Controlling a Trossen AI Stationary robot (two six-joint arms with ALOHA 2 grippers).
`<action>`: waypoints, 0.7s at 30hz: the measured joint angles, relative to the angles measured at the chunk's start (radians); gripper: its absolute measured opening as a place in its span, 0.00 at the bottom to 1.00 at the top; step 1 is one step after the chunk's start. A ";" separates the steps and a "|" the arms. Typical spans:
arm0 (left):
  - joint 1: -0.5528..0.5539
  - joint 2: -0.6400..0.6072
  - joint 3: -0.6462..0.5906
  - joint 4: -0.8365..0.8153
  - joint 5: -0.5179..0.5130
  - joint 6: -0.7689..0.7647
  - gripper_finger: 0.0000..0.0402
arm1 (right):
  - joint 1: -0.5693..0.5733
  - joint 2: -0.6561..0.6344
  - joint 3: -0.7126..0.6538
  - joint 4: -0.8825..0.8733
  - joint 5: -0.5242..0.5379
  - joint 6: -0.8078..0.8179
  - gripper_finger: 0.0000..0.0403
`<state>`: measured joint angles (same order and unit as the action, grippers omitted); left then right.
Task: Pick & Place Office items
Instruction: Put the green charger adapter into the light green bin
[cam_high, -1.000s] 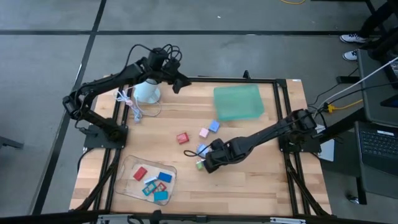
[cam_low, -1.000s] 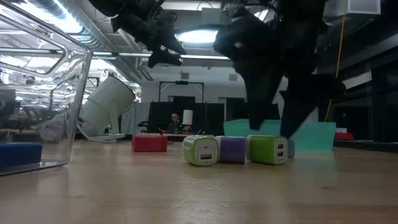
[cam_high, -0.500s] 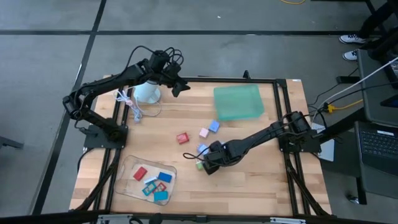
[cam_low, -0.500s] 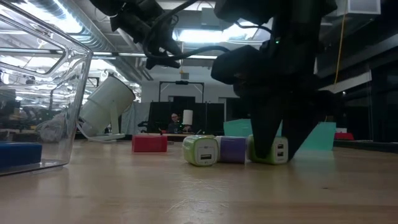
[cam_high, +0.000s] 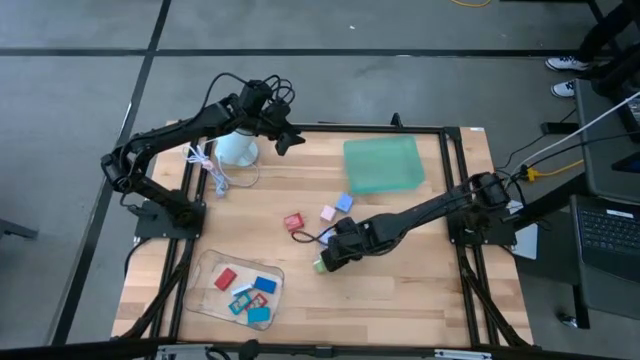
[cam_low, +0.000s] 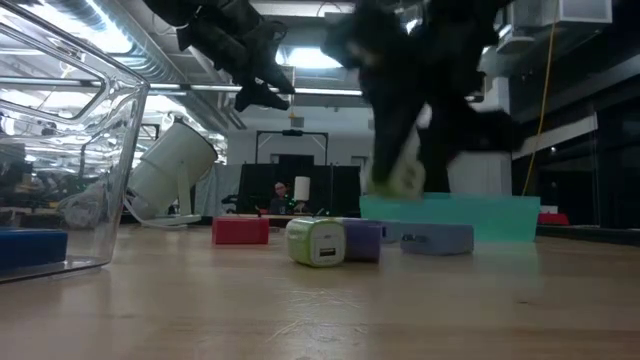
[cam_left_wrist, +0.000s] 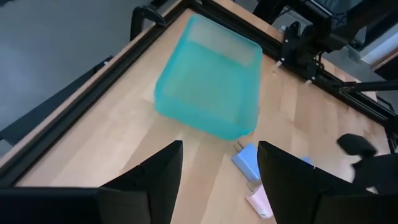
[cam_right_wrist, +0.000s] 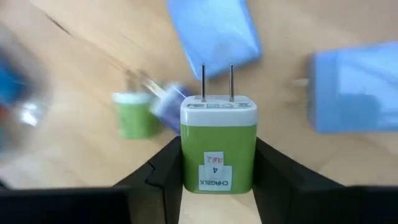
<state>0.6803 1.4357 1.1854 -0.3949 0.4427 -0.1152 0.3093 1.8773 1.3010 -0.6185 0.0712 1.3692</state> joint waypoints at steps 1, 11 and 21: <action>0.004 0.000 0.000 0.005 0.004 0.004 0.50 | -0.007 -0.025 0.000 0.000 0.022 0.002 0.36; 0.067 0.000 0.000 0.092 0.066 0.026 0.50 | -0.124 -0.272 0.000 0.025 0.386 -0.087 0.36; 0.121 -0.001 -0.021 0.255 0.103 0.033 0.50 | -0.324 -0.352 0.001 -0.102 0.549 -0.150 0.36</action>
<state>0.8016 1.4346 1.1645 -0.1402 0.5459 -0.0822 -0.0146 1.5253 1.3018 -0.7209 0.6201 1.2190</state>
